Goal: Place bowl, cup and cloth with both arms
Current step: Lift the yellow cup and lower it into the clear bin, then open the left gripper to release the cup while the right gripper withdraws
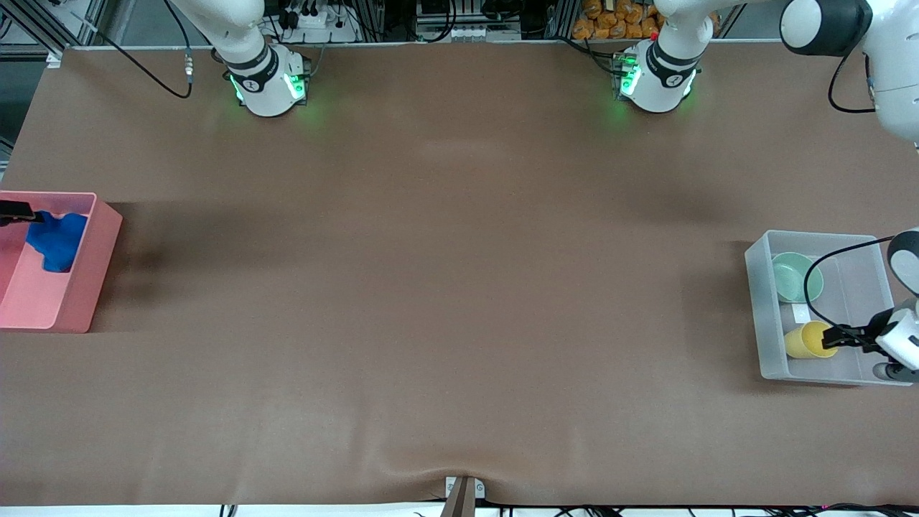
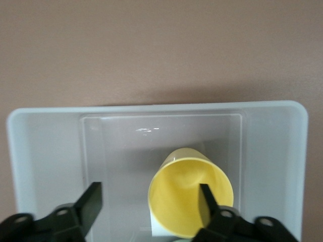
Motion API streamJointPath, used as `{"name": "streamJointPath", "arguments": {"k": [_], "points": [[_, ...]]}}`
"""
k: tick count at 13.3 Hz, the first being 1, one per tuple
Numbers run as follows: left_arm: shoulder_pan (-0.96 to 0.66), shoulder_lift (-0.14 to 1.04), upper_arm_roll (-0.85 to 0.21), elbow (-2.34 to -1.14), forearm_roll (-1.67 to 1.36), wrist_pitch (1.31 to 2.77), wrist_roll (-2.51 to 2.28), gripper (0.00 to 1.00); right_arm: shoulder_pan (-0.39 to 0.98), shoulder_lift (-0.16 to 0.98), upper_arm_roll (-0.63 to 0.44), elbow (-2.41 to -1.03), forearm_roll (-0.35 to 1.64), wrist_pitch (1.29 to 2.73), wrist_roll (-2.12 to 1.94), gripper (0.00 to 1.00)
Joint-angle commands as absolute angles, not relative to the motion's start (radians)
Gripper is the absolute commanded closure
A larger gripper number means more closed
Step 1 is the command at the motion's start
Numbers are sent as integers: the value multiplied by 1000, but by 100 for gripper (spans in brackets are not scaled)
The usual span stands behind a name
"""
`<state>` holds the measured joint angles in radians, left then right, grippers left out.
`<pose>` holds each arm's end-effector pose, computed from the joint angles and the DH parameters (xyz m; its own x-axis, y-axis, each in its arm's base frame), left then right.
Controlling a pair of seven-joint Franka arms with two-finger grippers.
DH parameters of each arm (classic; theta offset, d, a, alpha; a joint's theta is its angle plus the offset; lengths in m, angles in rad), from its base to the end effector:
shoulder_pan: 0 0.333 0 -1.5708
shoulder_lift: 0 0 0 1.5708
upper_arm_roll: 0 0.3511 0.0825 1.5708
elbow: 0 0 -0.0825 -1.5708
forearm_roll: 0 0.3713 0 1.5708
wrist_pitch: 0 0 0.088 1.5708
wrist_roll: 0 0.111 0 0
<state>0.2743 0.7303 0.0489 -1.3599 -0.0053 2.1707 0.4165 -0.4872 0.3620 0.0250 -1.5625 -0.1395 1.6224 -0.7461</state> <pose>0.7194 0.2311 0.3237 0.9924 -0.1057 0.0628 -0.1021 -0.9931 -0.0584 0.5561 -0.2959 0.4497 0.9020 0.3093 -0.3013 0.2884 -0.9508 -0.1128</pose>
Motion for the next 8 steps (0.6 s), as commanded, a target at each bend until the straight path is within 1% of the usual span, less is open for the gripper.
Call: {"name": "streamJointPath", "arguments": {"k": [1,3,4,6,8], "points": [[279,641,51,-1376,-6,2050,436,0,-430,252,21,-1678,-98,1623,-642,0],[246,591,51,-1396,-8,1953,413,0,-376,194,20,-1747,-54,1615,-530,0],[211,557,54,-1429,-8,1921,366,0,-344,172,20,-1764,-45,1614,-481,0],[145,522,60,-1456,-8,1905,170,0,-290,154,21,-1764,-8,1586,-402,0],[79,493,81,-1457,-6,1855,110,0,-218,129,21,-1764,31,1562,-280,0]]}}
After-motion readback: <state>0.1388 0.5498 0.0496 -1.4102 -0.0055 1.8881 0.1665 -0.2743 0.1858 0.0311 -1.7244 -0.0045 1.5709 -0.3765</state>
